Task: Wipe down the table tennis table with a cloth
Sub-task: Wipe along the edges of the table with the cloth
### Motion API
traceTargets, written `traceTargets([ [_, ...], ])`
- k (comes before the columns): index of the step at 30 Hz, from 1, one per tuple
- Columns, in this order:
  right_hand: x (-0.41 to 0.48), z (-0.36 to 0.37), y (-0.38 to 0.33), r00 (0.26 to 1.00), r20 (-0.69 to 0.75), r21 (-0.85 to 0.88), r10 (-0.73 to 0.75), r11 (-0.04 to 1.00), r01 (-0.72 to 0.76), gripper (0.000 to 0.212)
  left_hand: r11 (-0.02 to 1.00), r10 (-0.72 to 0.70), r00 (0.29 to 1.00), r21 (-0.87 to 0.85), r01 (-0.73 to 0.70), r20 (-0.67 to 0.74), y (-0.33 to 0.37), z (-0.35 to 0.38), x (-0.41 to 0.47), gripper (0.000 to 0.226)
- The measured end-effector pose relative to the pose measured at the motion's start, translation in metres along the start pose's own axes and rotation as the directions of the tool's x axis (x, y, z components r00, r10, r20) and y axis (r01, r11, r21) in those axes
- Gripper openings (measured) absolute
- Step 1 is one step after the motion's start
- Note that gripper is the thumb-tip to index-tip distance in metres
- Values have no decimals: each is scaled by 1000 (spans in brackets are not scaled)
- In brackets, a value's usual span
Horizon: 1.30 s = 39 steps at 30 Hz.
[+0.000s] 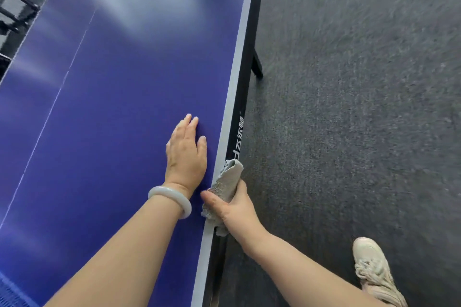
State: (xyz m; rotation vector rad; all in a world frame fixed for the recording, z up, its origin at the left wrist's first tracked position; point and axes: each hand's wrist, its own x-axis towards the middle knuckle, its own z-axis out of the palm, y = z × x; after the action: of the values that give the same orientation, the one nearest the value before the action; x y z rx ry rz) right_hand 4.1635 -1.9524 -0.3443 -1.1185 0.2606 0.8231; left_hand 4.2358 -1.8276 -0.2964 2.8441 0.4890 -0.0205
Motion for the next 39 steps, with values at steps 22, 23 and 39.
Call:
traceTargets([
  [22,108,1,-39,874,-253,68,-415,893,444,62,1000,-22,995,18,24,-100,6,13,20,47],
  [23,84,6,-16,873,-203,96,-444,878,469,65,999,-21,995,22,23,-99,6,13,20,46],
  [39,35,-3,-13,920,-50,-61,-389,921,386,66,999,-36,995,11,37,-97,6,12,19,52],
])
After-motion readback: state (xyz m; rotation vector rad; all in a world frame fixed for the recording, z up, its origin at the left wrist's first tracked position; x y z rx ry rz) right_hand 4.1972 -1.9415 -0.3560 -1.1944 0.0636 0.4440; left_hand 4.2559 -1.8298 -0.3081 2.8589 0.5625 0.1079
